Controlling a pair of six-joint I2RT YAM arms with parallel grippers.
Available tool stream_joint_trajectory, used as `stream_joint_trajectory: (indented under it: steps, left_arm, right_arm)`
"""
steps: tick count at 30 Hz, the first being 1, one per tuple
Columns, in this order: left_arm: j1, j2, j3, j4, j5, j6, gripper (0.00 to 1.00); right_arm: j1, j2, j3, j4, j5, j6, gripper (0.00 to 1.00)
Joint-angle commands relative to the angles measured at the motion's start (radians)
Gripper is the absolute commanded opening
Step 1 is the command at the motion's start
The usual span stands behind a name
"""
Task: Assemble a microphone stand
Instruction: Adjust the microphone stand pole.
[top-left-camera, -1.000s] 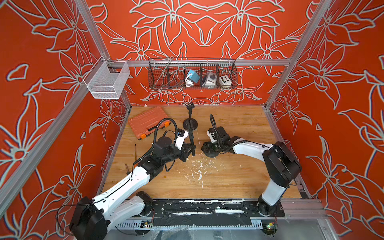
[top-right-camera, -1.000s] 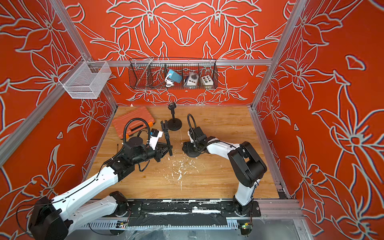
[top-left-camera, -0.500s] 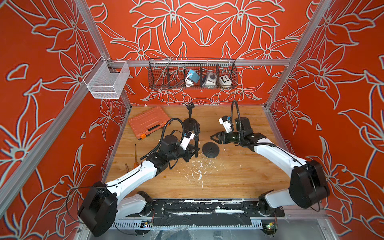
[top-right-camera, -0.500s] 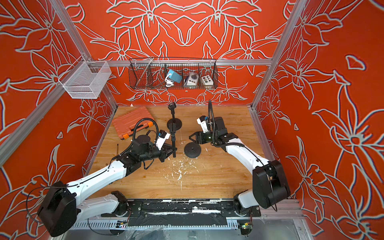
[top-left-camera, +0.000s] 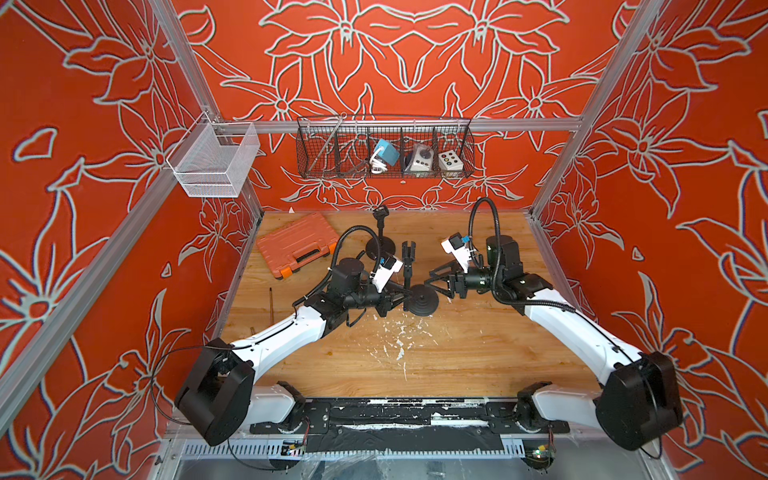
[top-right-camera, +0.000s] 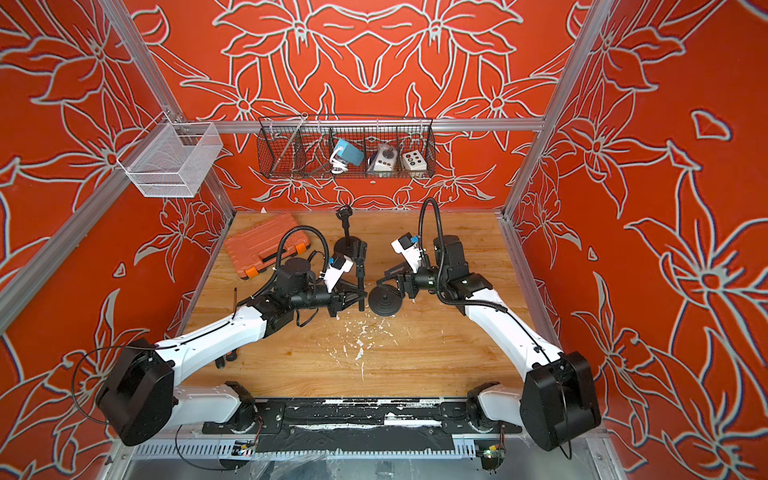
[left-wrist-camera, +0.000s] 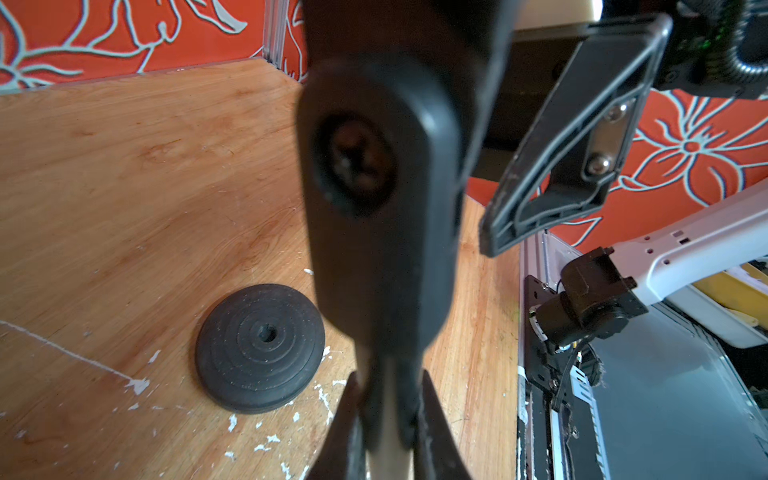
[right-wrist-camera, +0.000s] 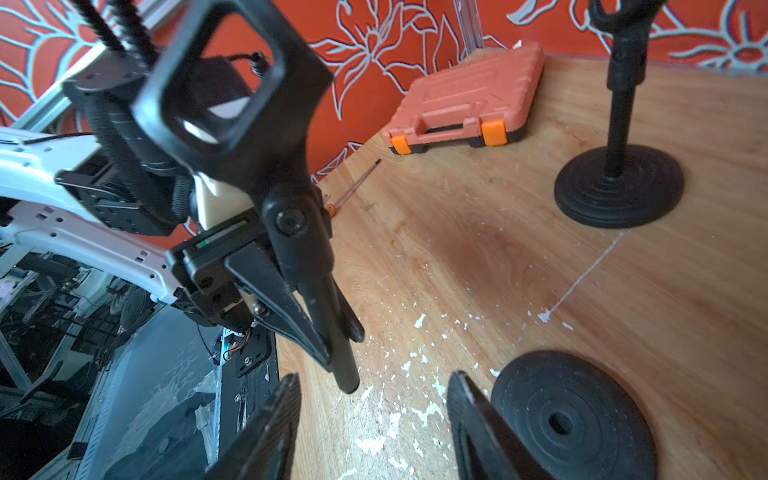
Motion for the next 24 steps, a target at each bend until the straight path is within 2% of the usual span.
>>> stream_joint_trajectory:
  steps: [1, 7, 15, 24]
  left_arm:
    - [-0.001, 0.01, 0.023, 0.056, 0.066, 0.01, 0.0]
    - [-0.003, 0.028, 0.035, 0.052, 0.085, 0.007, 0.0]
    - [-0.007, 0.037, 0.048, 0.052, 0.111, -0.002, 0.0]
    - [-0.012, 0.04, 0.057, 0.037, 0.132, -0.003, 0.0]
  right_arm:
    - [-0.003, -0.001, -0.01, 0.094, -0.07, 0.013, 0.58]
    - [0.005, 0.027, 0.008, 0.194, -0.121, 0.087, 0.58]
    - [0.053, 0.057, 0.032, 0.219, -0.146, 0.086, 0.56]
    - [0.083, 0.077, 0.058, 0.226, -0.114, 0.088, 0.44]
